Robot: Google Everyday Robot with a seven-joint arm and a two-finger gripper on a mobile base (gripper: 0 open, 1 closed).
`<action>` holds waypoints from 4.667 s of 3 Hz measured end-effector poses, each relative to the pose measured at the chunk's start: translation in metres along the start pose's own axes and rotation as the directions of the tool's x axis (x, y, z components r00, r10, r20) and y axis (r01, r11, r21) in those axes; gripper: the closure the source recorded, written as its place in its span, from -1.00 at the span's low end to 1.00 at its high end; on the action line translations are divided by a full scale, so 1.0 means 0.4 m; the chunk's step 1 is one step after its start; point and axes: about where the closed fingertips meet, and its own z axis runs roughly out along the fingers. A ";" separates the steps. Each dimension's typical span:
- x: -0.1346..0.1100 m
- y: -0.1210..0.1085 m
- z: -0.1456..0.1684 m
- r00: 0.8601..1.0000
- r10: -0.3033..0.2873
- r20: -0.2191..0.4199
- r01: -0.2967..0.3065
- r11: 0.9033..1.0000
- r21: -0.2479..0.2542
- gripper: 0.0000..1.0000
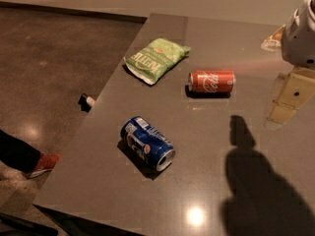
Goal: Place coke can upright
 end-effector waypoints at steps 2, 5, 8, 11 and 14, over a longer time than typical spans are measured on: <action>-0.041 -0.014 0.014 0.999 -0.037 0.028 0.037 0.999 0.002 -1.00; -0.204 -0.119 0.149 0.988 -0.135 0.070 0.140 0.987 -0.075 -1.00; -0.175 -0.228 0.383 0.991 -0.131 0.014 0.131 0.972 -0.197 -1.00; -0.187 -0.255 0.411 0.990 -0.140 0.014 0.140 0.969 -0.204 -0.17; -0.161 -0.272 0.330 0.985 0.014 0.173 0.028 0.971 -0.238 1.00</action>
Offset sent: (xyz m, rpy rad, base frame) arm 0.0250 0.0345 -0.0071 0.0357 -0.0095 0.1020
